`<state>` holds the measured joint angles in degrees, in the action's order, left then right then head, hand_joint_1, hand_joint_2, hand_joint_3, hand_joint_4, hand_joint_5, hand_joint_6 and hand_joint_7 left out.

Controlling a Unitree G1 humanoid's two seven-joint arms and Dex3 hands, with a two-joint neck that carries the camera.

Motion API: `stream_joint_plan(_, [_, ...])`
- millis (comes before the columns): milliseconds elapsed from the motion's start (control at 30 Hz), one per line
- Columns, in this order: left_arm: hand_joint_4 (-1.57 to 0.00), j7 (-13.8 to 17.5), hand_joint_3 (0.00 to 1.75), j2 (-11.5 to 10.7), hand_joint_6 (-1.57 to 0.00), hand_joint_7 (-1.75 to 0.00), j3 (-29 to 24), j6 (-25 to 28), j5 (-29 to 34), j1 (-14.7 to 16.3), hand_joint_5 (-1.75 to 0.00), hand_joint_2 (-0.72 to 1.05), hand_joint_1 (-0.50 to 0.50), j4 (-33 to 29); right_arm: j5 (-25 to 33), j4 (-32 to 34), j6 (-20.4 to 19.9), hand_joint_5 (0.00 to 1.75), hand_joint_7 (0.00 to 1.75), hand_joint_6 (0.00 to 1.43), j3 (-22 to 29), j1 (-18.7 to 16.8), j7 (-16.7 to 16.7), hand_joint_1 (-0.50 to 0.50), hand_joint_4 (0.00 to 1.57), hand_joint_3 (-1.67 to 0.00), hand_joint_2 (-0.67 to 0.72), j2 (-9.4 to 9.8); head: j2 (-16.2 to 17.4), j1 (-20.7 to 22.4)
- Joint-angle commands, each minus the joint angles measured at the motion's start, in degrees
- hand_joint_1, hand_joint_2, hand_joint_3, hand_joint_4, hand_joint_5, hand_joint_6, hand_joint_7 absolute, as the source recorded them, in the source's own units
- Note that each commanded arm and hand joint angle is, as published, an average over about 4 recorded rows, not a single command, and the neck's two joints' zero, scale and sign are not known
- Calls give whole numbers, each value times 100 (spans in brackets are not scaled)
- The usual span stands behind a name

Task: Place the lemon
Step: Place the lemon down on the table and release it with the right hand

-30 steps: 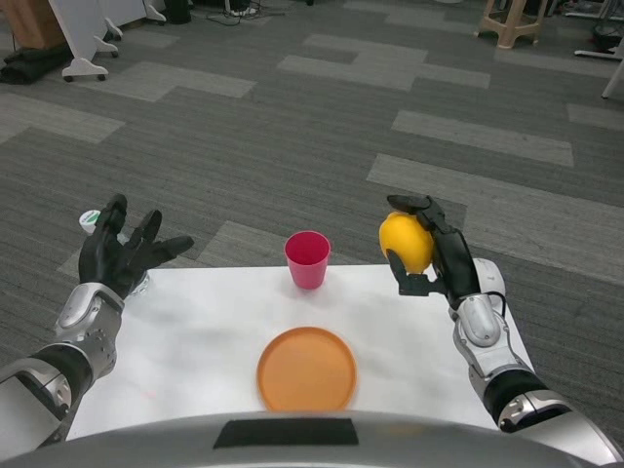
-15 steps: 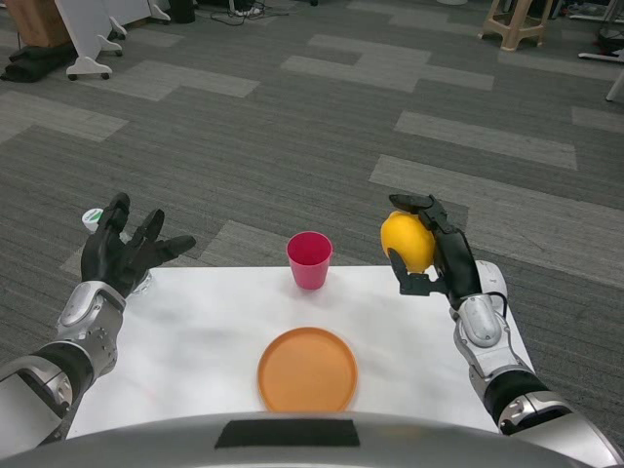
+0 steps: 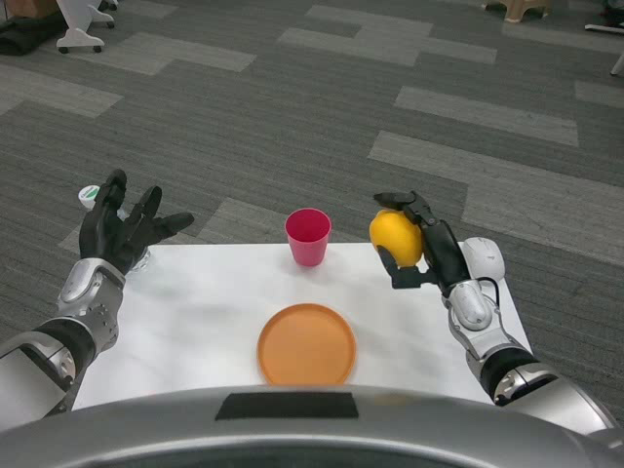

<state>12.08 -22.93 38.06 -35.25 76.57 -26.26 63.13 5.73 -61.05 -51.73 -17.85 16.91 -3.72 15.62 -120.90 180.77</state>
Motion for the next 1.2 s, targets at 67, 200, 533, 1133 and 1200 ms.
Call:
stream_joint_plan(67, [-4, -4, 9, -1, 0, 0, -1, -34, -11, 7, 0, 105, 50, 24, -301, -197, 71, 150, 77, 16, -43, 269, 99, -38, 9, -143, -57, 68, 76, -34])
stream_joint_plan(200, [-4, -4, 9, -1, 0, 0, -1, -34, -11, 7, 0, 105, 50, 33, -369, -531, 311, 153, 77, 14, -193, 381, 242, -38, 9, -143, -56, 88, 154, -49])
stream_joint_plan(533, [-4, -13, 9, -1, 0, 0, 26, -34, -11, -28, 0, 105, 50, 42, -380, -913, 708, 145, 77, 14, -368, 523, 468, -38, 9, -143, -60, 117, 212, -56])
stream_joint_plan(1133, [-4, -13, 9, -1, 0, 0, 26, -34, -11, -37, 0, 105, 50, 42, -824, -1388, 1174, 145, 77, 11, -421, 673, 675, -38, 3, -143, -60, 117, 223, -63])
stream_joint_plan(1200, [-4, -13, 9, -1, 0, 0, 26, -34, -11, -37, 0, 105, 50, 42, -925, -1476, 1249, 145, 73, 11, -421, 686, 693, -38, 3, -143, -57, 117, 273, -81])
